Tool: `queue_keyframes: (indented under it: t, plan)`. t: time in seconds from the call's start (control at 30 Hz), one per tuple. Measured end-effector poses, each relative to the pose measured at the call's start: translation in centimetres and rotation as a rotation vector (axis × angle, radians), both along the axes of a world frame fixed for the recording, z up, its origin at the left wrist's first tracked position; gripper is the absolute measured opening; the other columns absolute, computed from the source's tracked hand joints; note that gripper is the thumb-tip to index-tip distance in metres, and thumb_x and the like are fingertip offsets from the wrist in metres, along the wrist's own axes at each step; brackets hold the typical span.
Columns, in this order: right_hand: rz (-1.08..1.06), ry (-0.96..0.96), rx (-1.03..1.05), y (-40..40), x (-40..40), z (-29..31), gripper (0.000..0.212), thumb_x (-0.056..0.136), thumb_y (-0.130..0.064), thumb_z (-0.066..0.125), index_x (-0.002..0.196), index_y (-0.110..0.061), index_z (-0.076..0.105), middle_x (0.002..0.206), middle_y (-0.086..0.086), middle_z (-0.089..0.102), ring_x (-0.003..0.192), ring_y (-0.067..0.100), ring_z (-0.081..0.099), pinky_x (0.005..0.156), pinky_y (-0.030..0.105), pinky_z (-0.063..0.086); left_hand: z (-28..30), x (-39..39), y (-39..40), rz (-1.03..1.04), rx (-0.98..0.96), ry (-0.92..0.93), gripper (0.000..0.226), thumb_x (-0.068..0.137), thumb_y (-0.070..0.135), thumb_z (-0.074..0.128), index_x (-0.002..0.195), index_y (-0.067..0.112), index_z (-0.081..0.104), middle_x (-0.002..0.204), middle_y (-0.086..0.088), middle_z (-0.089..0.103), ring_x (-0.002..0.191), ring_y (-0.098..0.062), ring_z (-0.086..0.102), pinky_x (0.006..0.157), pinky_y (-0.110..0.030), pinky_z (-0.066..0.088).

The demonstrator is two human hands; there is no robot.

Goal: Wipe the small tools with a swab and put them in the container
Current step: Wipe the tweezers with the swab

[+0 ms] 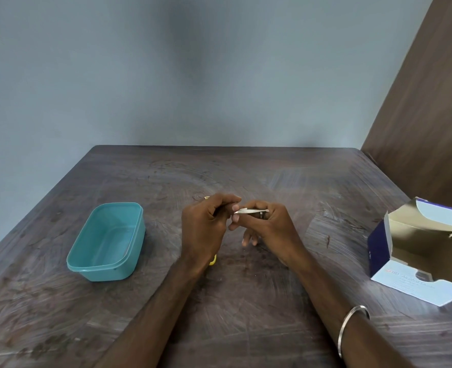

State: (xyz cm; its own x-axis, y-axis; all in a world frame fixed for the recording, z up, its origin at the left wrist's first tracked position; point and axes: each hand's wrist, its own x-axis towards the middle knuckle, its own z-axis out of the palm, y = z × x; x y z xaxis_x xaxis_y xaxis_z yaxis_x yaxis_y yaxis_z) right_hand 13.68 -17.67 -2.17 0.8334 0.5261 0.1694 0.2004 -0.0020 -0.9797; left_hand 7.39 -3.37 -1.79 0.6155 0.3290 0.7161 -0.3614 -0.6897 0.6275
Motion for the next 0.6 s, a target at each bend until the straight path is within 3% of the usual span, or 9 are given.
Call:
queue_keyframes:
  t: [0.2, 0.3, 0.4, 0.5, 0.6]
  plan:
    - [-0.013, -0.005, 0.007, -0.06, -0.02, 0.10, 0.015, 0.089, -0.014, 0.073, 0.097, 0.000, 0.072, 0.080, 0.011, 0.078, 0.050, 0.029, 0.066, 0.049, 0.031, 0.045, -0.14, 0.17, -0.07, 0.027, 0.070, -0.029, 0.018, 0.080, -0.007, 0.074, 0.091, 0.007, 0.078, 0.077, 0.001, 0.074, 0.069, -0.004, 0.065, 0.061, -0.010, 0.049]
    - [-0.001, 0.008, 0.028, 0.00, -0.13, 0.26, 0.017, 0.089, -0.014, 0.073, 0.098, 0.001, 0.071, 0.083, 0.011, 0.078, 0.051, 0.028, 0.066, 0.049, 0.031, 0.046, -0.13, 0.16, -0.26, 0.045, 0.039, -0.031, 0.018, 0.082, -0.006, 0.073, 0.091, 0.008, 0.078, 0.077, 0.004, 0.074, 0.067, -0.002, 0.065, 0.059, -0.019, 0.053]
    - [-0.009, 0.020, 0.064, 0.10, -0.16, 0.32, 0.019, 0.088, -0.014, 0.075, 0.101, -0.001, 0.070, 0.087, 0.011, 0.078, 0.054, 0.030, 0.067, 0.049, 0.031, 0.046, -0.04, 0.22, -0.31, 0.045, -0.117, 0.008, 0.017, 0.084, -0.003, 0.072, 0.091, 0.011, 0.077, 0.077, 0.010, 0.072, 0.066, -0.003, 0.067, 0.059, -0.023, 0.055]
    - [-0.027, 0.043, 0.121, 0.08, -0.10, 0.30, 0.021, 0.087, -0.012, 0.075, 0.106, -0.005, 0.070, 0.090, 0.011, 0.079, 0.054, 0.030, 0.068, 0.047, 0.029, 0.045, 0.18, 0.16, -0.54, -0.002, -0.302, 0.057, 0.015, 0.085, -0.004, 0.070, 0.090, 0.009, 0.076, 0.074, 0.006, 0.073, 0.061, -0.005, 0.066, 0.057, -0.018, 0.052]
    - [-0.033, 0.054, 0.134, 0.07, 0.04, 0.30, 0.019, 0.088, -0.011, 0.073, 0.107, -0.007, 0.071, 0.091, 0.010, 0.079, 0.056, 0.028, 0.070, 0.046, 0.028, 0.046, 0.33, 0.10, -0.65, -0.023, -0.391, 0.087, 0.012, 0.087, 0.000, 0.070, 0.093, 0.008, 0.077, 0.076, 0.002, 0.074, 0.059, -0.010, 0.067, 0.057, -0.021, 0.055]
